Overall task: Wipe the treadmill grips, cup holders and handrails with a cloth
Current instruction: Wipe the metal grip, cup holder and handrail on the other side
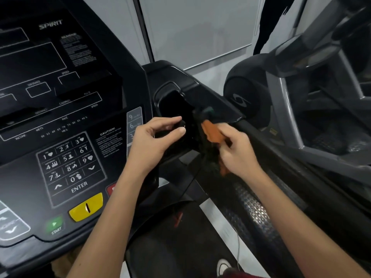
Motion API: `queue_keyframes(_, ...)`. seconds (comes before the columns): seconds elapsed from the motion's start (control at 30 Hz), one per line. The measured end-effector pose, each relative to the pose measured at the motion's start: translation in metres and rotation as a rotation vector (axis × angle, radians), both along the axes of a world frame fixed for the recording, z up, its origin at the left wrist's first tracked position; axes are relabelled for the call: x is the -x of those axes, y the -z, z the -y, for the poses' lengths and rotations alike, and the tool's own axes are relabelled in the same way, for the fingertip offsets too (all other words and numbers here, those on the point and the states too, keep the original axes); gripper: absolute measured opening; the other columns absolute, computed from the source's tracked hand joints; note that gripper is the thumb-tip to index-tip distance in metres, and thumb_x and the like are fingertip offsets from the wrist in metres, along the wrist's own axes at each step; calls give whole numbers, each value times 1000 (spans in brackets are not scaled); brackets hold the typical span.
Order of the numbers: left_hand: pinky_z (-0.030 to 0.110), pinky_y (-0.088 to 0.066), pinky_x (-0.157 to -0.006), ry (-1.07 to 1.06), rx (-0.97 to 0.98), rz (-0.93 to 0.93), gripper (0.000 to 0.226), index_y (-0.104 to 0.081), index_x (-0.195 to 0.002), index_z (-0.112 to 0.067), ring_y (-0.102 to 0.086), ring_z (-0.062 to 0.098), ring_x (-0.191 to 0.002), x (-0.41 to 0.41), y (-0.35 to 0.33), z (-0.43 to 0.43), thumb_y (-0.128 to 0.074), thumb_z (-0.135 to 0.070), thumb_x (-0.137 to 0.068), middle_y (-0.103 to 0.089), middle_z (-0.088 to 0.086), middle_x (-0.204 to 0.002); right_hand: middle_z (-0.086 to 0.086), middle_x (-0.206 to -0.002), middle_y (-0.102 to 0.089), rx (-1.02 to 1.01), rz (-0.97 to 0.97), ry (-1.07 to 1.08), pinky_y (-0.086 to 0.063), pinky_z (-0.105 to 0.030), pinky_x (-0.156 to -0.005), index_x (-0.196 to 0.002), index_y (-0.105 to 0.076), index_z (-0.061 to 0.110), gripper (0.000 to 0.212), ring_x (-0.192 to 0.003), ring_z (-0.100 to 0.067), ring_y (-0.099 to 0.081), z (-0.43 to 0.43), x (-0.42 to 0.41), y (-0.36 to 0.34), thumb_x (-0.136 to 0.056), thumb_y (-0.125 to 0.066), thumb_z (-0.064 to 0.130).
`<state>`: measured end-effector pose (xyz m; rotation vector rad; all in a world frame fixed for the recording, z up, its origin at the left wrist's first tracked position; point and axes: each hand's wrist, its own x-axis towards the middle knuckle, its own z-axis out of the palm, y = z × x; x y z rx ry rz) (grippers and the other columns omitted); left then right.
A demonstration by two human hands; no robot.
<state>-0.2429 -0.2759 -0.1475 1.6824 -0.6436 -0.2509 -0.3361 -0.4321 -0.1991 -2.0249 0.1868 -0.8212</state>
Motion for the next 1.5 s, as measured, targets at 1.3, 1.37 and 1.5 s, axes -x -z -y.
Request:
queue_keyframes(1.3,24,-48,-90,-95,11,-36,30,-70,-98,-25,-64,11,-102,13,2,5,-68,-26,-68,-69,-5,-102,-29,-119,-58,-412,-410,-664,-45,-41,-98,-126,-49,-4,40,-107,-27,-59,44,-36,-21,-88,-58,8)
queue_keyframes(1.37,23,-49,-89,-106,23,-40,27,-70,-98,-25,-64,12,-103,14,2,5,-68,-22,-71,-69,-4,-104,-21,-112,-64,-450,-407,-650,-47,-36,-95,-119,-56,2,31,-102,-24,-62,44,-36,-20,-89,-55,10)
queue_keyframes(1.5,15,-50,-83,-110,35,-39,24,-69,-99,-22,-64,10,-100,15,3,6,-66,-9,-80,-68,-3,-102,-7,-88,-67,-422,-479,-521,-52,-28,-81,-101,-64,0,16,-78,-13,-64,72,-21,4,-91,-53,5)
